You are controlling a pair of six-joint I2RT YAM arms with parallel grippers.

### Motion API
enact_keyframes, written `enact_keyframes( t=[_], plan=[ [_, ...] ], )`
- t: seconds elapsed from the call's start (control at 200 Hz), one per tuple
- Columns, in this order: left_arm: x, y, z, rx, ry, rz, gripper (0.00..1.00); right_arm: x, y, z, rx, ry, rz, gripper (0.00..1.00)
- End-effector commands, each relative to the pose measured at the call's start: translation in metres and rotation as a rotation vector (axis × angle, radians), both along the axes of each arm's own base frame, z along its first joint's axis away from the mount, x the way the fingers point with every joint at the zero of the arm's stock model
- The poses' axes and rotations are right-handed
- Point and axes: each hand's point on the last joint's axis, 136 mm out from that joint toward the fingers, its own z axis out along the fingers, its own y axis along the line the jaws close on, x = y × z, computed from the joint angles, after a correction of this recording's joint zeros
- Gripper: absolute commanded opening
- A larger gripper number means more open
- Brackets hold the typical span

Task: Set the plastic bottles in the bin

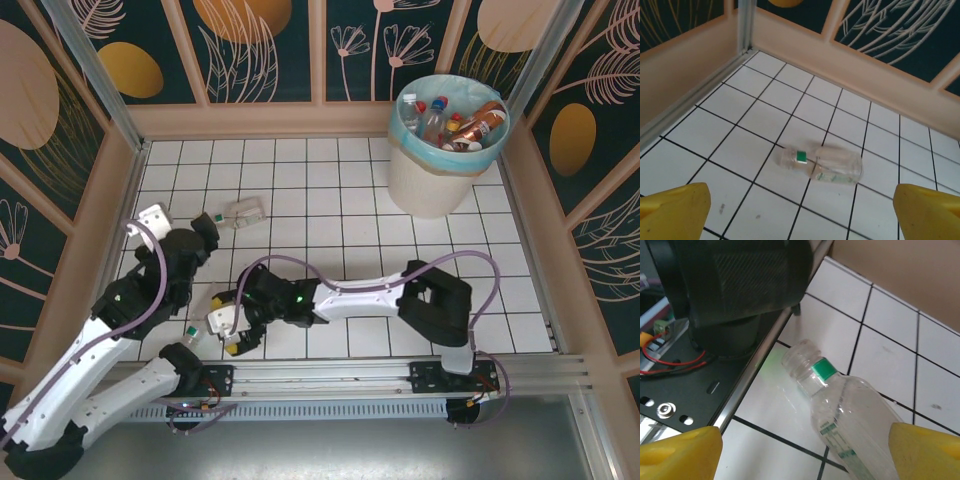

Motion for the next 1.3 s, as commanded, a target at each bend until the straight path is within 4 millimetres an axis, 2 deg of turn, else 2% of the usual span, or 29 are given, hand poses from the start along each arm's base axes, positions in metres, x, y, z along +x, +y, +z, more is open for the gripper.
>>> enact_keyframes(
  t=[0.0, 0.11, 0.17, 0.255, 0.365, 0.395, 0.465, 0.576, 0.801, 0.966, 1.086, 1.296],
  plan=[
    [0.02, 0.006, 0.039, -0.011, -0.093, -0.049, 0.95, 0.01, 0.016, -0.005, -0.019, -0.09, 0.017, 0.87],
    [0.045, 0.004, 0.028, -0.021, -0.039, -0.085, 0.97, 0.011, 0.029, -0.01, -0.039, -0.123, 0.042, 0.88],
    [0.059, 0.01, 0.02, -0.033, -0.008, -0.091, 0.98, 0.011, 0.037, -0.008, -0.034, -0.135, 0.062, 0.89],
    [0.073, 0.033, 0.01, -0.083, 0.012, -0.074, 0.98, 0.01, 0.05, -0.006, -0.033, -0.147, 0.096, 0.89],
    [0.084, 0.066, -0.01, -0.166, 0.032, -0.044, 0.98, 0.011, 0.065, -0.013, -0.066, -0.148, 0.131, 0.89],
    [0.086, 0.071, -0.029, -0.19, 0.068, -0.041, 0.98, 0.011, 0.068, -0.015, -0.075, -0.147, 0.139, 0.89],
    [0.089, 0.082, -0.055, -0.224, 0.119, -0.036, 0.98, 0.012, 0.075, -0.023, -0.11, -0.145, 0.155, 0.89],
    [0.089, 0.089, -0.082, -0.206, 0.177, -0.026, 0.97, 0.015, 0.081, -0.039, -0.187, -0.137, 0.168, 0.89],
    [0.081, 0.097, -0.094, -0.18, 0.156, 0.023, 0.98, 0.03, 0.082, -0.076, -0.302, -0.173, 0.136, 0.86],
    [0.08, 0.087, -0.112, -0.223, 0.173, -0.015, 0.97, 0.042, 0.075, -0.091, -0.354, -0.186, 0.103, 0.82],
    [0.078, 0.088, -0.112, -0.213, 0.175, -0.012, 0.97, 0.054, 0.067, -0.094, -0.399, -0.195, 0.063, 0.78],
    [0.07, 0.092, -0.111, -0.182, 0.169, 0.01, 0.97, 0.074, 0.05, -0.088, -0.429, -0.17, -0.007, 0.7]
  ],
)
